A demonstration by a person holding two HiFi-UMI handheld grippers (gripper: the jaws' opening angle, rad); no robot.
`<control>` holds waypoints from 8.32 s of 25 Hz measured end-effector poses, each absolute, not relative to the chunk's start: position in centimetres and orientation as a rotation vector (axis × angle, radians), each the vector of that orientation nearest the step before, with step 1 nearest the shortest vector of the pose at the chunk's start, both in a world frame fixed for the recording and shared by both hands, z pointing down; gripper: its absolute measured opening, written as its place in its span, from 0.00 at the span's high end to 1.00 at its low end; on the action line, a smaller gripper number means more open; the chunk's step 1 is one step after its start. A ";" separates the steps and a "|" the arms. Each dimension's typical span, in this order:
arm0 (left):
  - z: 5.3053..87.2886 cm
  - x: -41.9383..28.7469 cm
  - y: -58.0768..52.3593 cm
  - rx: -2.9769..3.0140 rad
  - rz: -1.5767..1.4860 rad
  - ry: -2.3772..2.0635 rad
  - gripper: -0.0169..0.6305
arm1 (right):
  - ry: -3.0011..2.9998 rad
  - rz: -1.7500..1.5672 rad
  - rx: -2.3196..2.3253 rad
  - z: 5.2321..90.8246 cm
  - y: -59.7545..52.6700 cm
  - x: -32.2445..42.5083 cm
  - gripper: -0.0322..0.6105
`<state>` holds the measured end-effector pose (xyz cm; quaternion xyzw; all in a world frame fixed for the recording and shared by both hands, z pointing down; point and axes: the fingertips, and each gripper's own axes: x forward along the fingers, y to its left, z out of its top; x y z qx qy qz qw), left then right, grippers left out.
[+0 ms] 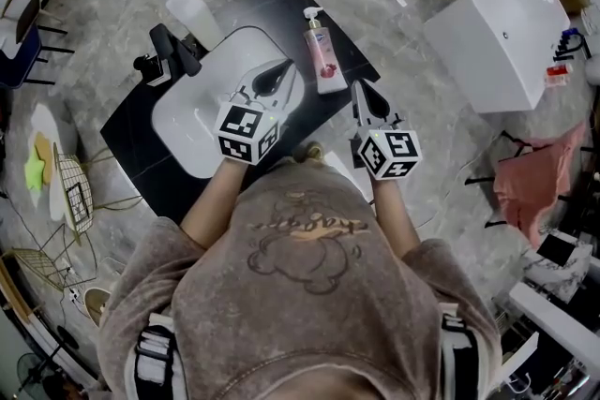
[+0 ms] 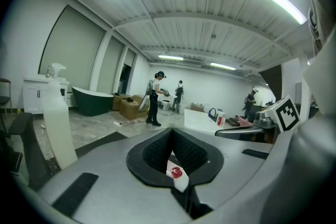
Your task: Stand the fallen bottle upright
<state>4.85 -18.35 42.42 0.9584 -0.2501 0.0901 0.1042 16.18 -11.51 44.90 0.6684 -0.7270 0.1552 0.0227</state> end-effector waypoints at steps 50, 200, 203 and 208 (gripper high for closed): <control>44.5 2.5 -23.9 2.694 0.300 -0.939 0.95 | -1.911 0.829 1.521 62.8 -31.3 16.9 0.39; 41.0 10.0 -16.8 2.827 0.272 -0.605 0.95 | -2.385 0.329 1.751 41.7 -13.7 23.0 0.53; 40.8 9.8 -16.3 2.826 0.271 -0.594 0.95 | -2.418 0.321 1.802 39.9 -11.9 23.5 0.54; 41.1 9.1 -15.7 2.800 0.251 -0.611 0.95 | -2.440 0.315 1.854 38.9 -9.7 23.8 0.55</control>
